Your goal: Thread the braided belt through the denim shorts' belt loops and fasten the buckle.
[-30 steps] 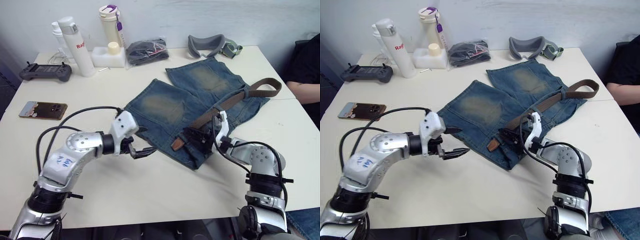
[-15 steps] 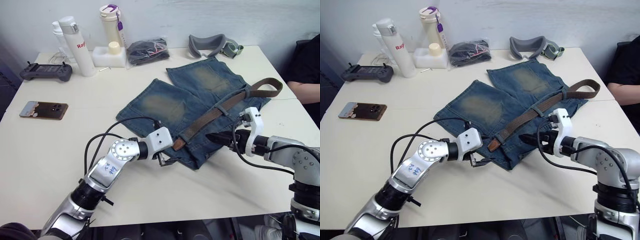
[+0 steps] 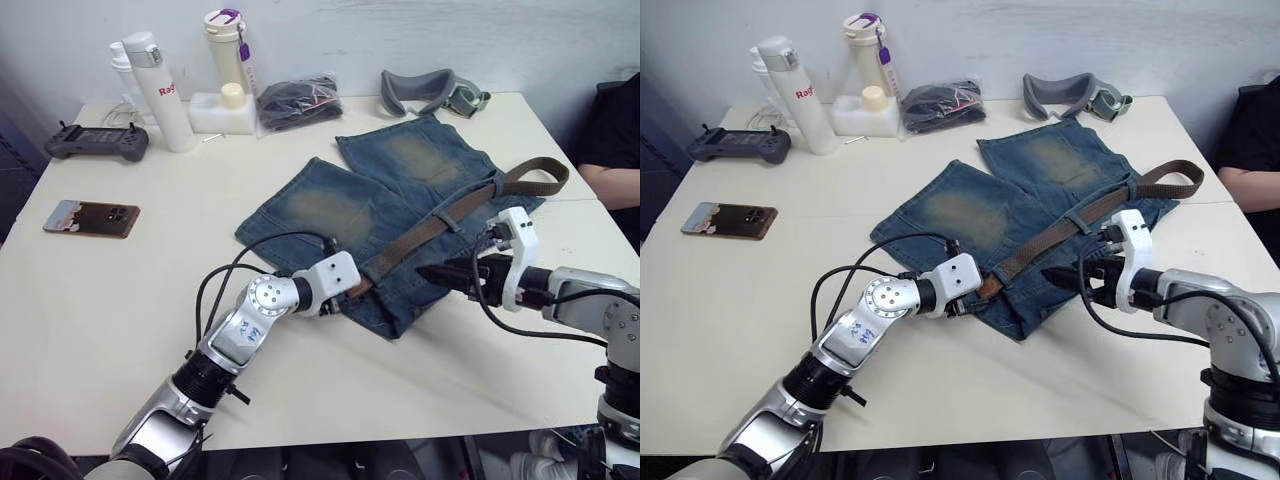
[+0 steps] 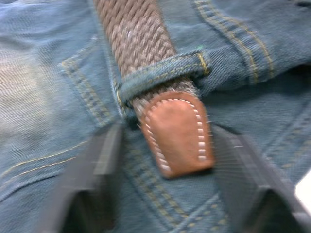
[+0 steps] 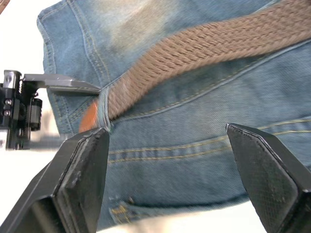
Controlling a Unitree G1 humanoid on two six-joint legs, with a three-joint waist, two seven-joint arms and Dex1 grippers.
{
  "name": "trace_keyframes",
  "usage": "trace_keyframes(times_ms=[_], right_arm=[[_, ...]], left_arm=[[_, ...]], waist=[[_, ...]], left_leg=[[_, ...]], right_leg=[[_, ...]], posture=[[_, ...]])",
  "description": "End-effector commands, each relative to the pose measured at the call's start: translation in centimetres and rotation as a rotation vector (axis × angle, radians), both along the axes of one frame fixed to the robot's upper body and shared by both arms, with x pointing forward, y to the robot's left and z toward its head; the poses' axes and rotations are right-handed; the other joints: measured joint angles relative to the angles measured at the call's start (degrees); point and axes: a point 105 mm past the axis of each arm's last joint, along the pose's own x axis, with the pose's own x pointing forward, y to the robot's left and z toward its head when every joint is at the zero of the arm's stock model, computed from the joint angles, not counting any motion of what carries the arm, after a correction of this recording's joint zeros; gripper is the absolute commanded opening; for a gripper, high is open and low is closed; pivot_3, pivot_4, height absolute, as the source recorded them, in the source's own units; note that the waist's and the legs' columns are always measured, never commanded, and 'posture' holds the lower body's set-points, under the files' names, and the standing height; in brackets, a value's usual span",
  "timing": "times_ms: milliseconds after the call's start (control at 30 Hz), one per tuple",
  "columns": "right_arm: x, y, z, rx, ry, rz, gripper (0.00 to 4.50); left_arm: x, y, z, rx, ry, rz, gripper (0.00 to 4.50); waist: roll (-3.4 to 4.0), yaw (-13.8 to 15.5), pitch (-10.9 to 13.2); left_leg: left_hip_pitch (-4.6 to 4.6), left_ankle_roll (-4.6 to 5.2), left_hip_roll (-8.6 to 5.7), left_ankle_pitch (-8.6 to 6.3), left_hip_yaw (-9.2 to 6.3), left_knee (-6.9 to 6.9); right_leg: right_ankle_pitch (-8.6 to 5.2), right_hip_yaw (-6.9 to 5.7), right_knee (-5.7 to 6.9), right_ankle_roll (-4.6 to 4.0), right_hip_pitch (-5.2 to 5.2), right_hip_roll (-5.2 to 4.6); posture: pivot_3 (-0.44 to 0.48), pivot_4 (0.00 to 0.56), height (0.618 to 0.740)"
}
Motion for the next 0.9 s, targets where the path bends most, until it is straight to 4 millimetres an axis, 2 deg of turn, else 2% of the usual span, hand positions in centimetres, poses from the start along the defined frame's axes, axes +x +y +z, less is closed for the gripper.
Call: trace_keyframes(times_ms=[33,100,133,233,333,533,567,633,667,700,833,900], right_arm=[[0.1,-0.4,0.9,-0.037,-0.037,-0.004,4.11],[0.4,-0.4,0.7,-0.056,-0.038,-0.004,4.11],[0.7,-0.4,0.8,-0.056,-0.042,-0.01,4.11],[1.5,-0.5,0.5,-0.097,-0.055,-0.021,4.11],[2.5,-1.0,-0.6,-0.178,-0.06,-0.039,4.11],[4.5,-1.8,-3.1,-0.268,-0.055,-0.079,4.11],[4.7,-2.0,-3.5,-0.281,-0.049,-0.083,3.57],[4.7,-2.1,-4.3,-0.298,-0.03,-0.074,2.9],[4.5,-2.0,-4.8,-0.304,-0.011,-0.06,2.46],[4.3,-1.9,-5.2,-0.307,0.001,-0.049,1.82],[4.1,-1.8,-5.8,-0.309,0.022,-0.025,0.03],[4.1,-1.6,-5.9,-0.307,0.026,-0.011,0.03]], left_arm=[[-0.4,0.2,1.7,-0.031,-0.045,-0.003,0.89],[-0.5,0.4,2.0,-0.033,-0.044,-0.004,0.11],[-0.6,0.6,2.2,-0.037,-0.047,0.001,0.04],[-0.6,1.4,3.0,-0.036,-0.057,0.016,0.04],[-1.0,2.1,3.5,-0.039,-0.051,0.022,0.04],[-2.3,4.4,2.9,0.045,-0.043,0.044,0.04],[-2.5,4.8,2.8,0.056,-0.038,0.051,0.0],[-2.8,5.6,2.5,0.071,-0.029,0.069,0.0],[-3.0,6.9,2.1,0.073,-0.003,0.11,0.0],[-3.3,7.9,1.8,0.076,0.016,0.139,0.0],[-4.1,12.8,1.6,0.057,0.08,0.299,0.0],[-4.8,14.9,1.4,0.069,0.104,0.347,0.0]], waist=[[0.0,0.03,0.0],[0.0,0.04,0.0],[0.0,0.0,0.0],[0.0,-0.05,0.0],[0.0,-0.05,0.0],[0.0,-0.16,0.0],[0.0,-0.2,0.0],[-0.01,-0.16,0.0],[-0.01,-0.1,0.0],[-0.01,-0.23,0.0],[-0.05,-0.57,-0.03],[-0.08,-0.51,-0.04]], left_leg=[[0.0,0.0,0.0,0.0,0.0,0.0],[-0.01,0.0,-0.01,0.0,0.01,0.0],[-0.01,0.0,-0.02,0.0,0.01,0.0],[0.0,0.0,-0.02,0.0,0.01,0.01],[0.01,-0.01,0.0,0.01,0.0,-0.01],[0.01,-0.01,0.0,0.01,0.05,-0.02],[0.02,-0.02,0.0,0.01,0.06,-0.02],[0.06,-0.02,0.01,0.01,0.07,-0.01],[0.06,-0.03,0.01,0.01,0.05,0.01],[0.1,-0.03,0.01,0.01,0.03,0.02],[0.2,-0.05,0.1,-0.01,0.02,-0.07],[0.2,-0.09,0.16,-0.01,-0.01,-0.07]], right_leg=[[0.0,0.0,0.01,0.0,0.0,0.0],[0.0,0.0,-0.01,0.0,0.0,-0.01],[0.0,0.0,-0.02,0.0,0.0,-0.03],[0.0,0.01,-0.01,0.0,0.0,-0.02],[0.0,0.0,0.01,-0.01,-0.01,0.01],[0.0,0.03,-0.03,-0.01,-0.02,0.03],[0.0,0.04,-0.02,-0.01,-0.02,0.03],[0.0,0.05,-0.01,-0.01,0.01,0.03],[0.0,0.03,-0.01,-0.01,0.02,0.02],[0.0,0.02,-0.01,-0.01,0.08,0.0],[-0.06,0.0,0.01,-0.12,0.12,0.01],[-0.07,-0.04,0.02,-0.15,0.12,0.04]], posture=[[0.0,0.15,0.735],[0.0,0.15,0.735],[0.0,0.15,0.735],[0.0,0.15,0.735],[0.0,0.15,0.735],[0.0,0.15,0.735],[0.0,0.15,0.735],[0.0,0.15,0.735],[0.0,0.15,0.735],[0.0,0.15,0.735],[0.0,0.15,0.735],[0.0,0.15,0.735]])
